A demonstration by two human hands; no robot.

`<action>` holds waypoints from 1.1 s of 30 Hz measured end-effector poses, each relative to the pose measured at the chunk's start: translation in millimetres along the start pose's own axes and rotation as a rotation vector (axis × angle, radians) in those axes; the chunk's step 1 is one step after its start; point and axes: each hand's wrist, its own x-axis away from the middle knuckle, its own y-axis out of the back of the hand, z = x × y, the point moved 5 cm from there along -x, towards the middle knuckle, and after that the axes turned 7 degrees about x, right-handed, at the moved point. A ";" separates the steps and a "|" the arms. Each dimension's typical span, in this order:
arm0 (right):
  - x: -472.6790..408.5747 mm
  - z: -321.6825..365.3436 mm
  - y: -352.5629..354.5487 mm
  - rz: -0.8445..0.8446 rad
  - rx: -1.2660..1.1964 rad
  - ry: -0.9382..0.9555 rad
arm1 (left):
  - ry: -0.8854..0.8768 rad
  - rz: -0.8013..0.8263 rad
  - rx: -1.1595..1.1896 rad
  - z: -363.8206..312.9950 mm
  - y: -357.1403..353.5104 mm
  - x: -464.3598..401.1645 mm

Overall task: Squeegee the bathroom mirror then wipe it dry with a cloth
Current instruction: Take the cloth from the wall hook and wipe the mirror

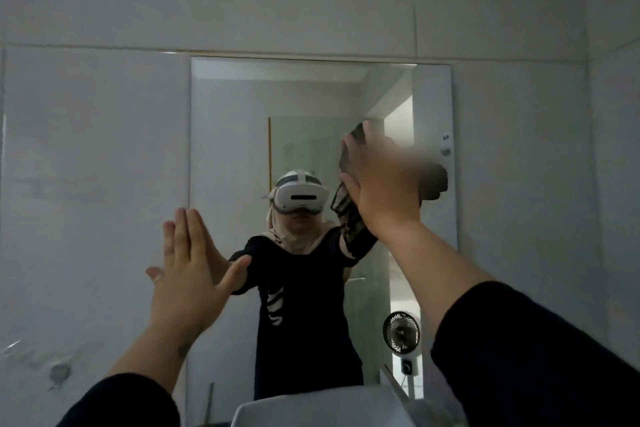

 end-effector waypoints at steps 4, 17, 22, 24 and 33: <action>10.7 -52.6 -11.0 0.058 0.017 -0.169 | 0.011 0.012 -0.002 0.6 -0.4 0.8; 77.5 -73.4 -26.1 0.036 0.020 -0.448 | 0.004 0.008 -0.022 0.1 -3.9 1.8; 75.3 -48.7 -19.6 0.048 0.017 -0.431 | 0.004 -0.017 -0.018 -0.4 -0.8 2.7; 68.5 -28.1 -13.6 0.035 0.013 -0.353 | -0.007 -0.034 -0.012 0.1 -0.4 1.9; 36.4 112.4 17.7 -0.037 -0.084 -0.007 | -0.031 -0.033 -0.118 44.5 -2.6 34.1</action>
